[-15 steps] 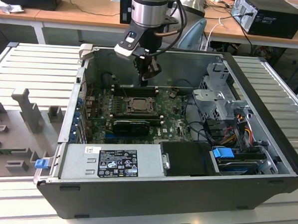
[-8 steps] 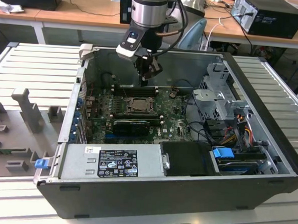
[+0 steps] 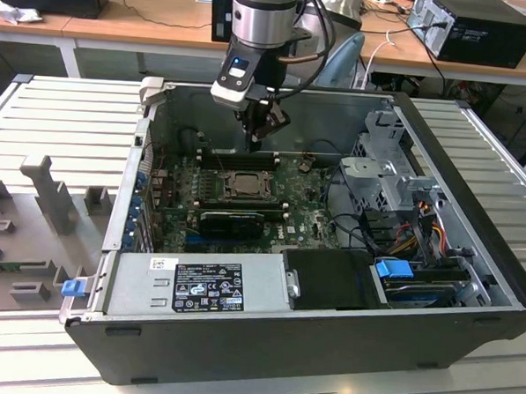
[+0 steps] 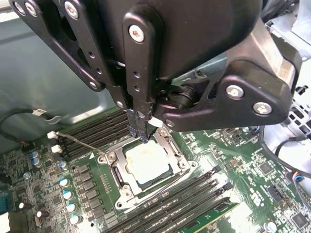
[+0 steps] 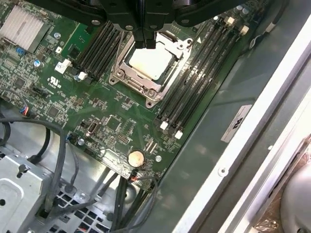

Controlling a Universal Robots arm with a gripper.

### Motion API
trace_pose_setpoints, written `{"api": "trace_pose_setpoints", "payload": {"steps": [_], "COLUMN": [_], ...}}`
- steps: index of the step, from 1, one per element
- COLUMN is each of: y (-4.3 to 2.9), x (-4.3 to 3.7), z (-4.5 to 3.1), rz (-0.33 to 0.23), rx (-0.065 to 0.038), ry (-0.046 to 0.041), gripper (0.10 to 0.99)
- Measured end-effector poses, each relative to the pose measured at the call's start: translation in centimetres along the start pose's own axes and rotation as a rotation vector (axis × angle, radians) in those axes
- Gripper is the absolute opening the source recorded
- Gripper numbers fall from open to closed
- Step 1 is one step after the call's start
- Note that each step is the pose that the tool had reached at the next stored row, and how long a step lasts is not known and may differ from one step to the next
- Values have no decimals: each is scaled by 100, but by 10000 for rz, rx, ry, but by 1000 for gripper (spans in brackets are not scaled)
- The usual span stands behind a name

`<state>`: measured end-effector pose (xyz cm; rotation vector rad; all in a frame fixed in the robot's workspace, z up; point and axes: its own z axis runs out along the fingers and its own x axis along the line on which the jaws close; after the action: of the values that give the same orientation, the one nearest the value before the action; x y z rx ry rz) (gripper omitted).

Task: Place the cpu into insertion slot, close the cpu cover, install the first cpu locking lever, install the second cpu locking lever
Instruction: 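Install the first cpu locking lever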

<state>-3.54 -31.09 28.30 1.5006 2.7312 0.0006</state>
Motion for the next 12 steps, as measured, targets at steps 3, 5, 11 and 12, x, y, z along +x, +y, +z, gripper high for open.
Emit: {"api": "trace_pose_setpoints", "payload": {"steps": [3, 5, 11, 12], "y": [0, -1, -1, -1], "x": [-1, -1, -2, -2], "z": [0, 0, 1, 0], "rz": [-231, -402, -962, -1041], "rx": [-6, -9, -22, -23], "ry": [4, 6, 12, 13], "gripper": [106, 106, 106, 106]}}
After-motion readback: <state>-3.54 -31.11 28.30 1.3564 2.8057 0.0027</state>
